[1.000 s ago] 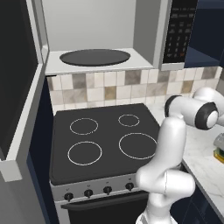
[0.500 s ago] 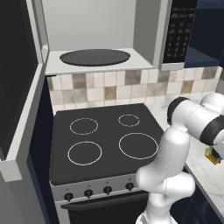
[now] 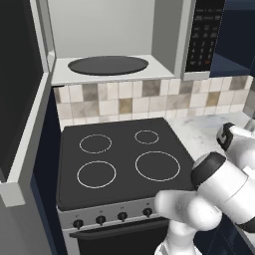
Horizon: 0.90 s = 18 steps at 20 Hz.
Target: Place the sponge inside the microwave to prepare for sanitizing.
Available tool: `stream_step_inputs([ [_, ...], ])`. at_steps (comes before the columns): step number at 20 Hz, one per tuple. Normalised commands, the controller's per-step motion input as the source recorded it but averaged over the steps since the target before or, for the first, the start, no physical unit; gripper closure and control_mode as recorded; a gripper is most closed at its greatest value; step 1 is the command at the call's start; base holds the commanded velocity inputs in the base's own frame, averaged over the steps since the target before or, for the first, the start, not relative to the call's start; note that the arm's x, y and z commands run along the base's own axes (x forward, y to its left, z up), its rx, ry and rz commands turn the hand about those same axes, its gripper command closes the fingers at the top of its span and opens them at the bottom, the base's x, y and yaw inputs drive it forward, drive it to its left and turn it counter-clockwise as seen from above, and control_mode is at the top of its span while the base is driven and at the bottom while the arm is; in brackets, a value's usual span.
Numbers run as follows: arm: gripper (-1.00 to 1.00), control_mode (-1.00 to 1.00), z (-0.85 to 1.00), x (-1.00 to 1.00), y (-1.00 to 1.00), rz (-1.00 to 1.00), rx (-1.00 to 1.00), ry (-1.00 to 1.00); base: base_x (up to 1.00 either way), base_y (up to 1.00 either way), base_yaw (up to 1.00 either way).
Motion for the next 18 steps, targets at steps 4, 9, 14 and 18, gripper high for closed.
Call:
stream_step_inputs([
  [4, 1.00, -1.00, 0.34, -0.05, 0.61, 0.09, -0.15, -0.02, 0.00, 0.00, 0.00],
  [9, 1.00, -1.00, 0.48, -0.05, 0.53, 0.23, -0.03, -0.04, 0.00, 0.00, 0.00],
  [14, 1.00, -1.00, 0.60, 0.00, 0.44, 0.32, 0.00, 0.01, 0.00, 0.00, 0.00],
  [18, 1.00, -1.00, 0.61, 0.00, 0.36, 0.52, -0.03, 0.07, 0.00, 0.00, 0.00],
])
